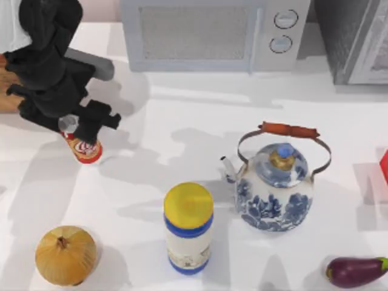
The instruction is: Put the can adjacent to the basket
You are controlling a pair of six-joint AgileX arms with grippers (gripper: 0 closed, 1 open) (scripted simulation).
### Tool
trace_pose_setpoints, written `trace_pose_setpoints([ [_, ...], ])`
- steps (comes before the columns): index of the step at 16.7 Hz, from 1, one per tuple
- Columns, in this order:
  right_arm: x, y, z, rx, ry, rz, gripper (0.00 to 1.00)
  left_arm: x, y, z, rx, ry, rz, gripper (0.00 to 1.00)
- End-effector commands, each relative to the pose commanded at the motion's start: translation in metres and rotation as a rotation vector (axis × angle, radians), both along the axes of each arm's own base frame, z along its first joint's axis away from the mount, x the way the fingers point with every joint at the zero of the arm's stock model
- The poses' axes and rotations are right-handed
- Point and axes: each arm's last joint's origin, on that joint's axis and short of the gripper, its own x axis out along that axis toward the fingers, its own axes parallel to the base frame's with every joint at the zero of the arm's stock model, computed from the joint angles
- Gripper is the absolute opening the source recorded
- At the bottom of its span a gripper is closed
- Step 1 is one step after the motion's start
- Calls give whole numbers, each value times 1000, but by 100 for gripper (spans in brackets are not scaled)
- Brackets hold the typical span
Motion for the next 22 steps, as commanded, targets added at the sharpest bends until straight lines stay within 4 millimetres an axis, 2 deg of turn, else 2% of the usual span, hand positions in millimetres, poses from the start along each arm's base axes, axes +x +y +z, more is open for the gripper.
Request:
trace_pose_setpoints([
  [3,0,0,0,0,0,0,100,-9,56,-4,31,69,287,0],
  [5,0,0,0,0,0,0,100,-12,75,-12,56,111,389,0],
  [13,0,0,0,0,0,0,100,-15,76,-15,70,133,397,0],
  [19,0,0,0,0,0,0,100,-25,76,-37,108,228,390,0],
  [22,0,0,0,0,0,0,100,-15,78,-27,76,152,404,0],
])
